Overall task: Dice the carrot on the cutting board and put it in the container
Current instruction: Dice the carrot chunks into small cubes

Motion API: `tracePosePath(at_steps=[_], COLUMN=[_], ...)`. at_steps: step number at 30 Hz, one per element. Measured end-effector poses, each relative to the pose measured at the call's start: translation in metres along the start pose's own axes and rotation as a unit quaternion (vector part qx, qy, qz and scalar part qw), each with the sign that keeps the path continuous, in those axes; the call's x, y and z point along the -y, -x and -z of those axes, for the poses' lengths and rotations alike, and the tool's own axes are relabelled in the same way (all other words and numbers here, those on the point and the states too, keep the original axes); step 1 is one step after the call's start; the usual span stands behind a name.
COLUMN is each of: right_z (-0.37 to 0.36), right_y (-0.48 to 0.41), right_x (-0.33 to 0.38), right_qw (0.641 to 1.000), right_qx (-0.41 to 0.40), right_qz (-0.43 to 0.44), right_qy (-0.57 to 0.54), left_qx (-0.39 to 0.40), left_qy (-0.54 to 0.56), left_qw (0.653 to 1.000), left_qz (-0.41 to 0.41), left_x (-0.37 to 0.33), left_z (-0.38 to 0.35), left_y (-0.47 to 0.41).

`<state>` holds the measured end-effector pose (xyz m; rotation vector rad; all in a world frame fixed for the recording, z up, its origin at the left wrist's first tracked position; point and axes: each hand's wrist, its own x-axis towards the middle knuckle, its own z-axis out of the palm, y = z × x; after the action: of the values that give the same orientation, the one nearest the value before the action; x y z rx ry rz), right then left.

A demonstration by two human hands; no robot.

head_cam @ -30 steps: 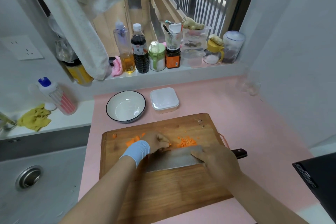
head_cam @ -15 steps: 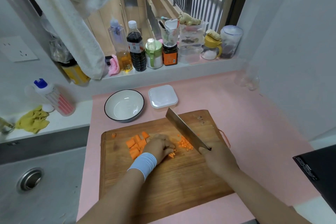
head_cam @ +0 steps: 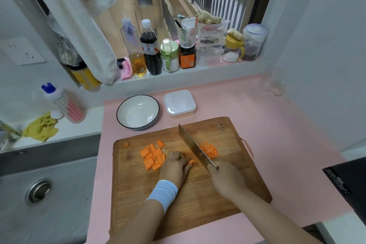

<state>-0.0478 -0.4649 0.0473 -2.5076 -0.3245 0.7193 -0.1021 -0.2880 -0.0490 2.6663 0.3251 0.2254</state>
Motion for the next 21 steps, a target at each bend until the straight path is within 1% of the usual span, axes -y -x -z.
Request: tracePosePath(at_steps=[2,4,8,13,17,21], right_z=[-0.003,-0.005,-0.007,-0.007,-0.009,-0.011], right_y=[0.002,0.003,0.007,0.009,0.01,0.01], right_x=[0.002,0.001,0.001,0.003,0.0,-0.001], right_qw=[1.0,1.0,1.0,1.0,0.999,0.999], right_qx=[0.005,0.005,0.005,0.003,0.009,0.011], right_qz=[0.007,0.01,0.007,0.015,0.019,0.013], right_qy=[-0.006,0.0,0.011,0.019,0.037,0.039], left_qx=[-0.017,-0.01,-0.002,0.021,0.012,-0.009], left_qy=[0.012,0.025,0.042,0.055,0.044,-0.037], left_qw=[1.0,0.999,0.999,0.997,0.997,0.999], left_qz=[0.018,0.026,0.018,0.051,0.06,0.039], left_x=[-0.002,-0.001,-0.002,-0.003,-0.001,0.013], left_z=[-0.001,0.001,0.004,0.005,0.009,0.013], left_y=[0.003,0.004,0.0,-0.009,-0.003,0.007])
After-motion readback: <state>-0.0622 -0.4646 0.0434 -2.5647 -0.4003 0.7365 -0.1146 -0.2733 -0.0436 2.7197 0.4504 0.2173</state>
